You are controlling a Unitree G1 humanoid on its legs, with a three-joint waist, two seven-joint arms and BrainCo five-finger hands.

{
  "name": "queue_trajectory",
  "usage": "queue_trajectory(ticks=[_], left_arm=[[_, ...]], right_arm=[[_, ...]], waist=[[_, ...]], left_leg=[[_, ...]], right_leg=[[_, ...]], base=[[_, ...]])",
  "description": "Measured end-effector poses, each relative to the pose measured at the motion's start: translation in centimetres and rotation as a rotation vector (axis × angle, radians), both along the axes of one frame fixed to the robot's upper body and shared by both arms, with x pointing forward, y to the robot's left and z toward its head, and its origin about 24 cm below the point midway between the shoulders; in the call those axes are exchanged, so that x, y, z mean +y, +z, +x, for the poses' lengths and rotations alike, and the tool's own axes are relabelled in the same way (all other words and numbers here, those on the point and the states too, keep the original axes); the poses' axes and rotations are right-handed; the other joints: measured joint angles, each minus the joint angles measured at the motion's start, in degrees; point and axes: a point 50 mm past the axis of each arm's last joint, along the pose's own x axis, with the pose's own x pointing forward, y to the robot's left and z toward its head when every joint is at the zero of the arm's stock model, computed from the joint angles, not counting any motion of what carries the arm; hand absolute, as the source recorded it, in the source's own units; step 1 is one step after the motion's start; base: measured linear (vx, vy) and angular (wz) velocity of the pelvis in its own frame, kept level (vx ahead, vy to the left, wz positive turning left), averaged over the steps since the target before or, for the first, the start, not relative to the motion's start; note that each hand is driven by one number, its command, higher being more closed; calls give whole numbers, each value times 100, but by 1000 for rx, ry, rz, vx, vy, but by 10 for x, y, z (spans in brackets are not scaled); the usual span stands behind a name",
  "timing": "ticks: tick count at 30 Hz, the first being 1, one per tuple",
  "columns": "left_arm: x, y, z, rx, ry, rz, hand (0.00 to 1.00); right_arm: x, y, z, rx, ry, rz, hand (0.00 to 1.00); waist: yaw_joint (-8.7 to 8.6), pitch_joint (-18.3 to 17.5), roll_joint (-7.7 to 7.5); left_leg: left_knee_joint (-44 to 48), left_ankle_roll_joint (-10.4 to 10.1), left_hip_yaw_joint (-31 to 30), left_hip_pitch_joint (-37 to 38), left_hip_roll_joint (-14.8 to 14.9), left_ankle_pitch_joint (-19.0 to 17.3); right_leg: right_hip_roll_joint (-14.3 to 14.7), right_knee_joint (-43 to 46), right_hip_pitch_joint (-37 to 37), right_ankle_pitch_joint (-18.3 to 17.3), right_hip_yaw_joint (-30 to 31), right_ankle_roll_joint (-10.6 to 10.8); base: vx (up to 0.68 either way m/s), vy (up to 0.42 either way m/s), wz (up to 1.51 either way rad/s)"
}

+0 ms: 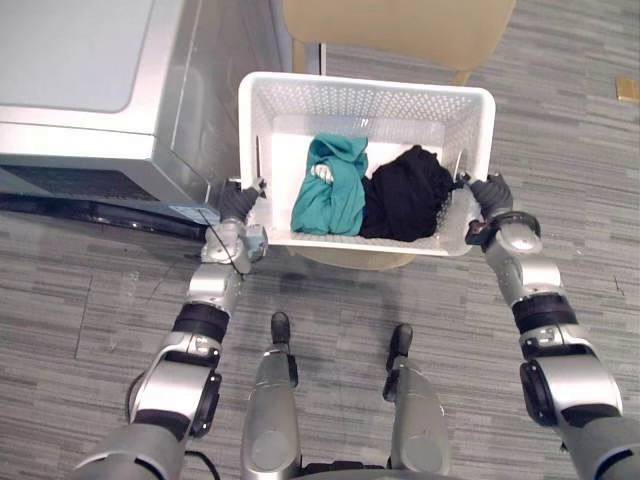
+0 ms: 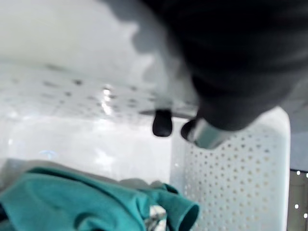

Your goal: Pick up the laundry basket with both hands and put the clothes into the washing machine.

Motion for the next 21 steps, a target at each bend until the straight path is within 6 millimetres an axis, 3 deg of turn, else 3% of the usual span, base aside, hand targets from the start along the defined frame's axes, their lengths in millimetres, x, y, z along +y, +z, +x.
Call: queue_trajectory(ticks=[8,18,19,20,21], left_arm=[[-2,37,19,-47,31,40,100],[-1,38,24,-26,54,45,100],[-1,40,25,-30,54,53,0],[-1,44,25,-38,59,47,0],[1,47,26,-48,69,38,0]], right_arm=[[5,35,15,-66,-37,28,100],[10,32,16,-70,-54,86,100],[10,32,16,-73,-57,100,100],[10,32,16,-79,-60,122,0],[13,33,16,-87,-56,138,0]], waist=[[-1,158,-11],[-18,180,-40],[-5,180,-40],[4,180,-41],[-6,180,-40]], left_leg=[[102,-17,44,-489,184,44],[316,-45,197,-1006,626,35],[324,-48,230,-1020,668,33],[385,-72,262,-1065,735,16],[429,-79,272,-1111,791,10]], right_leg=[[115,48,-484,96,-19,-119],[429,-142,-863,276,-110,-270],[451,-145,-879,279,-111,-273],[492,-145,-901,283,-116,-279],[524,-145,-919,287,-136,-284]], base=[[-5,-20,-5],[-3,-32,-13],[5,-24,-10],[11,-28,-11],[13,-17,-8]])
